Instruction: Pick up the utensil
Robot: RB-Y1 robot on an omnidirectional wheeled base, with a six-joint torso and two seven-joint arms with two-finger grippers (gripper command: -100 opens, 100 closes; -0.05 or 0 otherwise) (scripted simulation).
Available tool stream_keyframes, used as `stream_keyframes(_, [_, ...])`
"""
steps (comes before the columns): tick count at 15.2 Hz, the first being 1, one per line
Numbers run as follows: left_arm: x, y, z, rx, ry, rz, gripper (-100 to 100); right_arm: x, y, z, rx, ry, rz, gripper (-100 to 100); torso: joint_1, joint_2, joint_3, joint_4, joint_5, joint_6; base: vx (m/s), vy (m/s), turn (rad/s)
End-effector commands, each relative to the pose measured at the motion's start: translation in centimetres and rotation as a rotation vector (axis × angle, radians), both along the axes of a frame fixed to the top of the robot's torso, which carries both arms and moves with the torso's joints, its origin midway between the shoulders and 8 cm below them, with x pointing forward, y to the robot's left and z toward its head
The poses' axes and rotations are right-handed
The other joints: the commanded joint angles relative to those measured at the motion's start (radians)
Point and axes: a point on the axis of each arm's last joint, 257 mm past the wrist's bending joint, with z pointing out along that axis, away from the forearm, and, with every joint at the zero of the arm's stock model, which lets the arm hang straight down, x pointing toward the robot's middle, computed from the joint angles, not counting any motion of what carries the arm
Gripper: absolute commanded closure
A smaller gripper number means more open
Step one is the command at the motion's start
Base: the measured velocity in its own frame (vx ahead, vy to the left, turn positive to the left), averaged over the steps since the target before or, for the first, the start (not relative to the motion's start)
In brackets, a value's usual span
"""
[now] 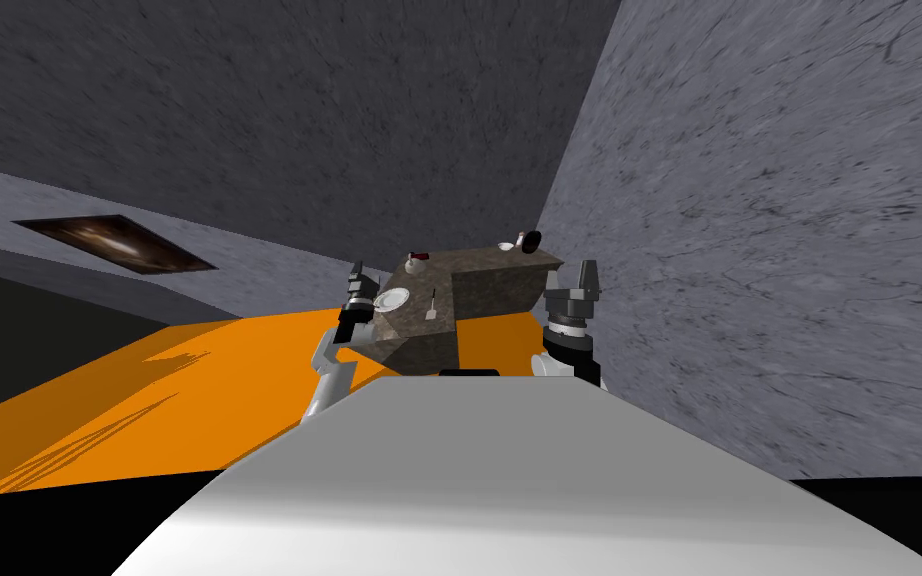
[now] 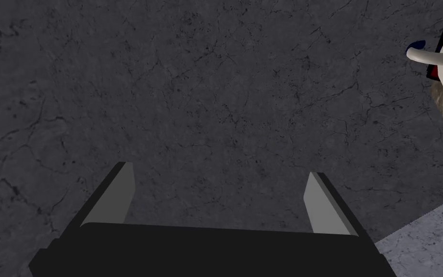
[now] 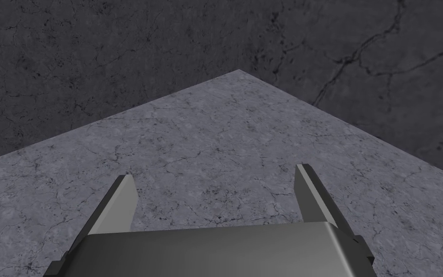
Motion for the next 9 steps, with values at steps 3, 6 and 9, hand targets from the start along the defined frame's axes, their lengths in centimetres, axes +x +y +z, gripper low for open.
stream_keyframes(3, [1.5,3.3,-1.5,-0.062,0.06,0.049,-100,0.0,0.0,0.0,0.0,0.0,0.0,0,0.0,0.0,0.0,0.0,0.0,0.0,0.003,-0.077,-0.009])
stream_keyframes(6, [2.4,5.5,-2.3,-0.109,0.091,0.083,-100,0.0,0.0,0.0,0.0,0.0,0.0,0,0.001,0.0,0.0,0.0,0.0,0.0,0.011,-0.061,-0.008])
stream_keyframes(9, [3.1,7.8,-3.1,-0.163,0.12,0.118,-100,0.0,0.0,0.0,0.0,0.0,0.0,0,0.001,0.0,0.0,0.0,0.0,0.0,0.007,-0.06,-0.01])
